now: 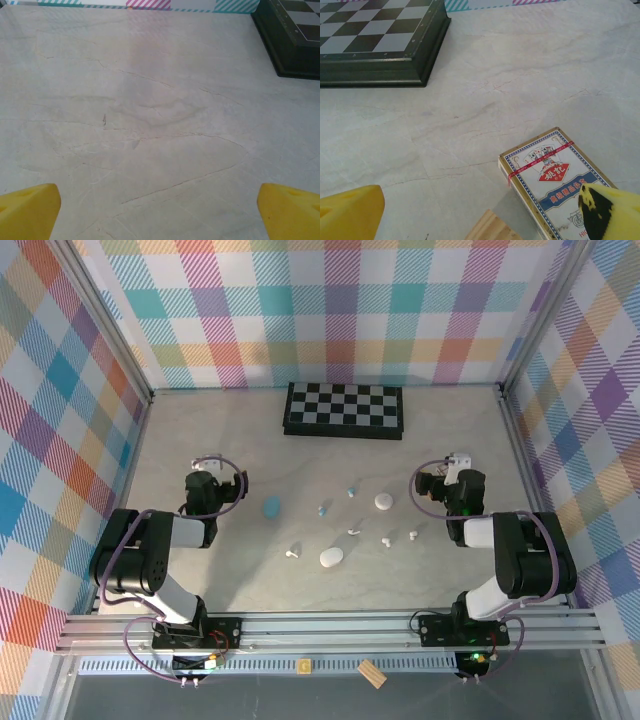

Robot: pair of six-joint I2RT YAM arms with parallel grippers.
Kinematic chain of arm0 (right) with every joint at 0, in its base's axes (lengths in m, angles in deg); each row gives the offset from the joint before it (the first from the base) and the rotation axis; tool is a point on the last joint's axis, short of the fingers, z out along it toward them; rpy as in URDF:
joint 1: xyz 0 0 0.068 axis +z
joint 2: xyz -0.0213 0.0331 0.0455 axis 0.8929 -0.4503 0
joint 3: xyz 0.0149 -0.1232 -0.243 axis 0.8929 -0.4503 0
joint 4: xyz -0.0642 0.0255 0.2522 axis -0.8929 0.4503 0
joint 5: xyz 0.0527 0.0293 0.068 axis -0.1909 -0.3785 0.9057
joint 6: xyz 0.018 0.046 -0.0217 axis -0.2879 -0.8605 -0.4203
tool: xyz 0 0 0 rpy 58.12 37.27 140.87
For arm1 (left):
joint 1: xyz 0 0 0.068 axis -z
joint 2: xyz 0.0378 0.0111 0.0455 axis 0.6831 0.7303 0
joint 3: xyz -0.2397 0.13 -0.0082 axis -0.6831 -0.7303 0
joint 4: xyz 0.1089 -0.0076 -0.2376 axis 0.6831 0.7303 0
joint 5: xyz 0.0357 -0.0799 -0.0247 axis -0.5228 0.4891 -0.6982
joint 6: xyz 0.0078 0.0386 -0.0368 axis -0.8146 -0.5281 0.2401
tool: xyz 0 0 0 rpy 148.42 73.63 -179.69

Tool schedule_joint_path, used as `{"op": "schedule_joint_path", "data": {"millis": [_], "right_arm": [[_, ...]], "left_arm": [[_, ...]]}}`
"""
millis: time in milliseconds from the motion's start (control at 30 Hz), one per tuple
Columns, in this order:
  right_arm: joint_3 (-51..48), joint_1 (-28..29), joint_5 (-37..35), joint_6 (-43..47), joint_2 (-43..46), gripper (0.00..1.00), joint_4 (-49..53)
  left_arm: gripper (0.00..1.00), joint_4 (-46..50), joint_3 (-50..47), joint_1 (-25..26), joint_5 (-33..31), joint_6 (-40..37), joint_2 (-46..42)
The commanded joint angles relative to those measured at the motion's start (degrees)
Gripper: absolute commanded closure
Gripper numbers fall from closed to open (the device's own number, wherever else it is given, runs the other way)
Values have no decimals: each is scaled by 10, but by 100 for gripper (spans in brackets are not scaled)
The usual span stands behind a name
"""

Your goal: Insert the wireless bluetooth earbuds into the charging case

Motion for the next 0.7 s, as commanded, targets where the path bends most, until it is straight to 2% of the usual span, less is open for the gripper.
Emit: {"op": "schedule_joint_path", "data": {"millis": [0,667], "right_arm": [[10,3,1,2,-2,1,-13],[11,3,10,4,-1,1,-12]], "left_arm": [[0,-3,1,-3,9,4,1],[0,-3,1,-3,9,4,2]]}}
